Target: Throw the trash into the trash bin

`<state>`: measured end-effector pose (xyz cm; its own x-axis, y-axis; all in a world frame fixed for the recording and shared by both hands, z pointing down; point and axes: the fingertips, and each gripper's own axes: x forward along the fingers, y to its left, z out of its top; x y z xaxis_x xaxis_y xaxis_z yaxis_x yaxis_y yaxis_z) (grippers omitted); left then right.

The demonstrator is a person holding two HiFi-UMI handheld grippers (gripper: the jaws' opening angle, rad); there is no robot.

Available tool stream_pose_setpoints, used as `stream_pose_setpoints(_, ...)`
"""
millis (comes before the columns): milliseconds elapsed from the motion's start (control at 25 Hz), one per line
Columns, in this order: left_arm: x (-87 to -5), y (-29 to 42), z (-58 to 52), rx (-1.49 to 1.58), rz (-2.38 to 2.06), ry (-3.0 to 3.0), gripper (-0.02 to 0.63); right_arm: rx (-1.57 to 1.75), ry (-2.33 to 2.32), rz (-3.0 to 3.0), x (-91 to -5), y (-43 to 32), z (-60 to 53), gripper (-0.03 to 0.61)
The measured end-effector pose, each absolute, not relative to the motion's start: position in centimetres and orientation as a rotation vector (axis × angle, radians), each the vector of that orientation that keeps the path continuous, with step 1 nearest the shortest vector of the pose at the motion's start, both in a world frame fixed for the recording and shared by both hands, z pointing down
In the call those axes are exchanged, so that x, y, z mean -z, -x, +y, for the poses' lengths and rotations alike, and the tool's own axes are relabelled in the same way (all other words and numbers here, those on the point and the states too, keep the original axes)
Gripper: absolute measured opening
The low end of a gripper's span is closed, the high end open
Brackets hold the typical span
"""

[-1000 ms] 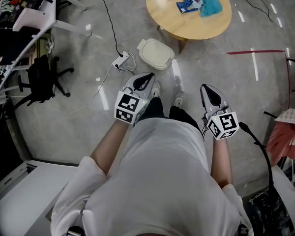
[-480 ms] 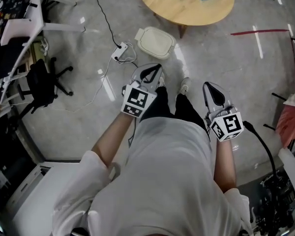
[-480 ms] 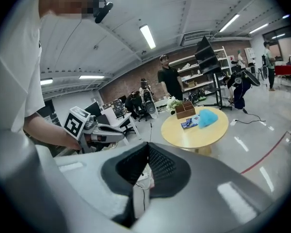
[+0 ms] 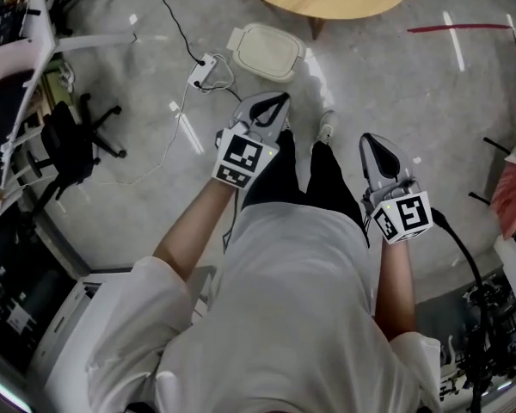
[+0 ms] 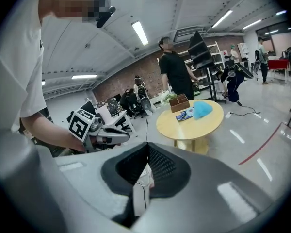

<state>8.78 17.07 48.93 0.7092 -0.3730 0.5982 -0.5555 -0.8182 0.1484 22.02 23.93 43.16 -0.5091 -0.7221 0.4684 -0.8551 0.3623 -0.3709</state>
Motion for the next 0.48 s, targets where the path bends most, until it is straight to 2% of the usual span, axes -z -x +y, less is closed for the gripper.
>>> stream_pose_setpoints(480, -56.6, -9.2, 16.6, -0.907, -0.7, -2.482, 0.003, -0.904, -1.393, -2.385, -47.6, -22.4, 22.7, 0.002)
